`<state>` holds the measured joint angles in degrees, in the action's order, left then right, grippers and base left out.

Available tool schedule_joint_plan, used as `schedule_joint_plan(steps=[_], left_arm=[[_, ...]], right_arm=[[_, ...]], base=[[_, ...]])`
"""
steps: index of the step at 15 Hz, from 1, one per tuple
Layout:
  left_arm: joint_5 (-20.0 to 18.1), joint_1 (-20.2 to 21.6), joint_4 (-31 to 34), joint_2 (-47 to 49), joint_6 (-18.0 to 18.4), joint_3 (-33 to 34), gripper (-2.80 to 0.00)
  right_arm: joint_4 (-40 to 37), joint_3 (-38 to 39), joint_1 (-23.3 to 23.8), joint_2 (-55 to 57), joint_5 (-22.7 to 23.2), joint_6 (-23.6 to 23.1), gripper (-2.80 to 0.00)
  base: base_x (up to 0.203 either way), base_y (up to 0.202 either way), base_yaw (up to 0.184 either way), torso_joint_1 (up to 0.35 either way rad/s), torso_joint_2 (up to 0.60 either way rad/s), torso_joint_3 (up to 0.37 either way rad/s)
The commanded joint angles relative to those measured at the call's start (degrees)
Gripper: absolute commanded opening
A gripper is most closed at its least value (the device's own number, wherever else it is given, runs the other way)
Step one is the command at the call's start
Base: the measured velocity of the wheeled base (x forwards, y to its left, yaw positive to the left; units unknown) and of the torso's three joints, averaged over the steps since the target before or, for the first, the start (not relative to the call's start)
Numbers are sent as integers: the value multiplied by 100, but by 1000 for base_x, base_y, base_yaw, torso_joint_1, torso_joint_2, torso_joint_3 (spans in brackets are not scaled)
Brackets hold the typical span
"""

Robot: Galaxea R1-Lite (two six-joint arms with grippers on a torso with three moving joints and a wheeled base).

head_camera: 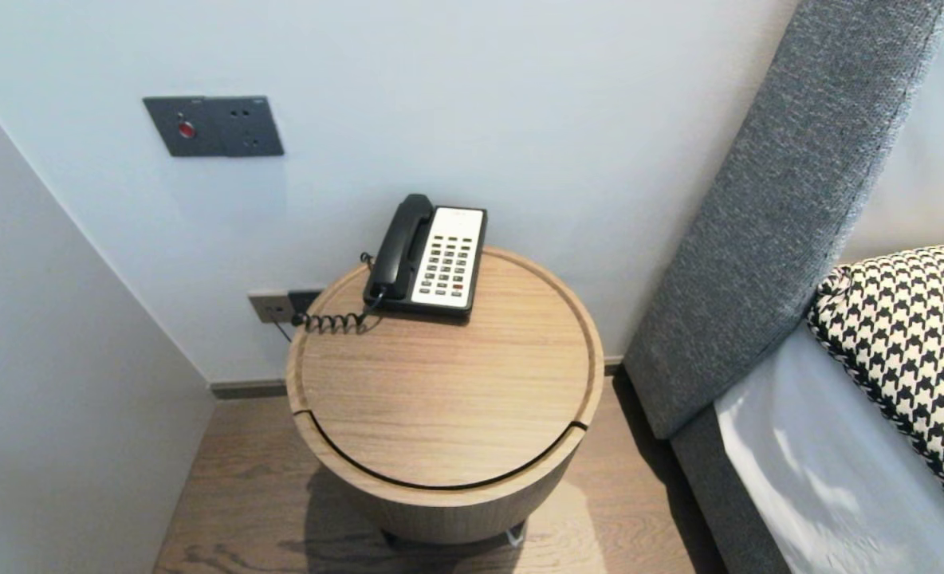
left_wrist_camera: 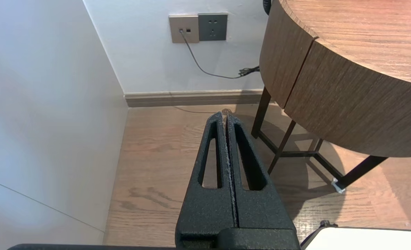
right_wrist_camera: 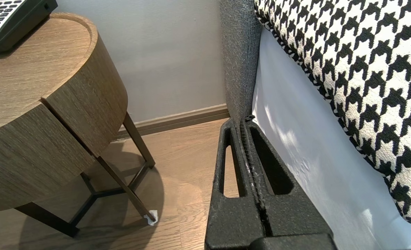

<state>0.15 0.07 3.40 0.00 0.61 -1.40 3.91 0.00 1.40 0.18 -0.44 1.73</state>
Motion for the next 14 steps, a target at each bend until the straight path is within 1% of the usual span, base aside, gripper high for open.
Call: schedule_joint_plan(steps=[1, 14], left_arm=[[3, 1, 10, 0, 1, 0, -280], [3, 1, 2, 0, 1, 0, -280]], right_arm=[[4, 149, 0, 8, 0, 3, -280], [4, 158, 0, 8, 0, 3, -280]], base=[[0, 0, 0, 0, 0, 0], [0, 0, 0, 0, 0, 0]])
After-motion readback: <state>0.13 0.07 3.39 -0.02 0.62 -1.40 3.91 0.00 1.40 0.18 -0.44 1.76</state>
